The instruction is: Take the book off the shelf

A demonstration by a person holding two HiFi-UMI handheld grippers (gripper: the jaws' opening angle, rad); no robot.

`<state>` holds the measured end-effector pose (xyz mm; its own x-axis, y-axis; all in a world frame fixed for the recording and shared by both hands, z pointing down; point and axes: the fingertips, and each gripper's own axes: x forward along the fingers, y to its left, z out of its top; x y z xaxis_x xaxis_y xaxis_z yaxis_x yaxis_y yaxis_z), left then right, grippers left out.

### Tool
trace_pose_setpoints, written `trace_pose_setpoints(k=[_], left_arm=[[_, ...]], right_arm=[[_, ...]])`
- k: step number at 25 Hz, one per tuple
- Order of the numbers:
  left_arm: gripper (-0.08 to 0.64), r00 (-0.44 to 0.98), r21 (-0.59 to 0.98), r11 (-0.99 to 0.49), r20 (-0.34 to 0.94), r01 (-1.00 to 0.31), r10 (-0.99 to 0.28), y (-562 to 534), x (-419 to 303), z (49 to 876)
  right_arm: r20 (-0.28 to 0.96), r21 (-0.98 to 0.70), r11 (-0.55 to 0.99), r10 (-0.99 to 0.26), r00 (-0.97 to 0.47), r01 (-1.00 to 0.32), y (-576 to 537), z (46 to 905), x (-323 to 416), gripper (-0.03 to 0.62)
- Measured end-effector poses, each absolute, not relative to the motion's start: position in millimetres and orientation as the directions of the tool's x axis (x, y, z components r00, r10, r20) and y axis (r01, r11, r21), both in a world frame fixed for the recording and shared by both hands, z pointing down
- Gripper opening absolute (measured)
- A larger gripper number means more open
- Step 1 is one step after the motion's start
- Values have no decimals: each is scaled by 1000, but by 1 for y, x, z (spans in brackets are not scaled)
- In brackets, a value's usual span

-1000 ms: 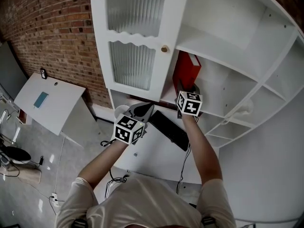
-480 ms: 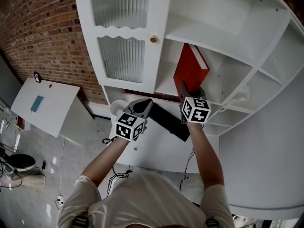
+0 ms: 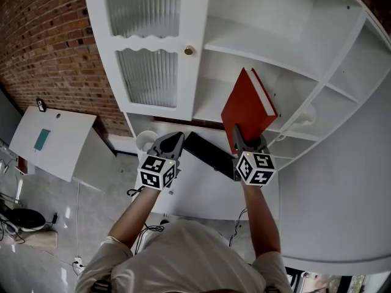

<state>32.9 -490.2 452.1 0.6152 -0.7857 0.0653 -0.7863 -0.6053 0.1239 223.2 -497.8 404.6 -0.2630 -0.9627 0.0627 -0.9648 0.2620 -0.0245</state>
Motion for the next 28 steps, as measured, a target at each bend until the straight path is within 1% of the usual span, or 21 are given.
trace_pose_setpoints(k=[13,19,28], left_arm=[[-6,594,96,-587,57,-804,-803,-462,16,456],[-6,591,62,-588,68,-807,-804,-456,14,457],[-6,588,75,-584,78,-808,-805,-455,18,460]], right_arm=[[75,-8,250,-965,-250,-968,-438,428,237,156],[99,-7,249,-963,-249,-968,-426,446,240,156],[110,5,259,-960,-257,-966,-419,454,239,156]])
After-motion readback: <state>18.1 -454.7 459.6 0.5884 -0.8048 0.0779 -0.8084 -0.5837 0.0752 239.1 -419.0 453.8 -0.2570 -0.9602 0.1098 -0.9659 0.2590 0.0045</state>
